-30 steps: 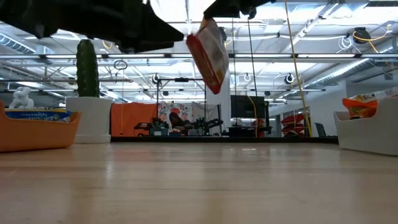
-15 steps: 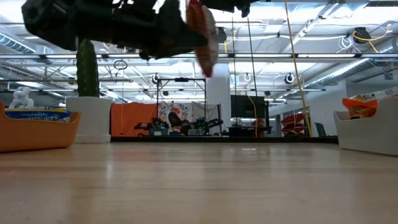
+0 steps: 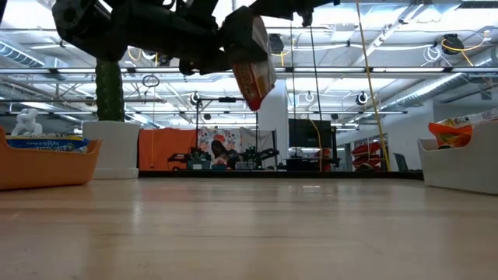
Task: Sort Maruchan noodles
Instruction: Put the red noodle pack into the black bin
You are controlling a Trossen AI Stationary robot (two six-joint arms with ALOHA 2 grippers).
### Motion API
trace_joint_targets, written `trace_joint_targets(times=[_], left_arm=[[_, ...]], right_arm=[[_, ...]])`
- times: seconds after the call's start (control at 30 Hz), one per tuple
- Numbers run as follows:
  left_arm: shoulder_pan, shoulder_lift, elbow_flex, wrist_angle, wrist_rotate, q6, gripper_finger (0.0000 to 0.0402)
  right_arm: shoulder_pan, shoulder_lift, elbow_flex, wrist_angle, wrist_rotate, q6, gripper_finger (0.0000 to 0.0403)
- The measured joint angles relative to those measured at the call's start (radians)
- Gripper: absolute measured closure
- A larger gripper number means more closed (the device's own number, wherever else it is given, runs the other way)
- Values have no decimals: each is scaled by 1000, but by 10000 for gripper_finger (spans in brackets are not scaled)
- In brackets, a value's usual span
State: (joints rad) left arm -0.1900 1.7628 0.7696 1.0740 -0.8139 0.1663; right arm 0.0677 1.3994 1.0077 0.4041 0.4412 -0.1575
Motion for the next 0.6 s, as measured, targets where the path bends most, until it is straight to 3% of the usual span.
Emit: trace_joint_targets(times=[0.17, 0.43, 0.6], left_arm=[[-4, 0, 0, 0, 0, -4, 123], [-22, 0, 0, 0, -4, 6, 227], [-41, 0, -1, -1, -31, 37, 250]], right_arm=[[0, 0, 0, -14, 0, 15, 403], [0, 0, 0, -39, 1, 26, 403], [1, 0, 0, -52, 0, 25, 403]])
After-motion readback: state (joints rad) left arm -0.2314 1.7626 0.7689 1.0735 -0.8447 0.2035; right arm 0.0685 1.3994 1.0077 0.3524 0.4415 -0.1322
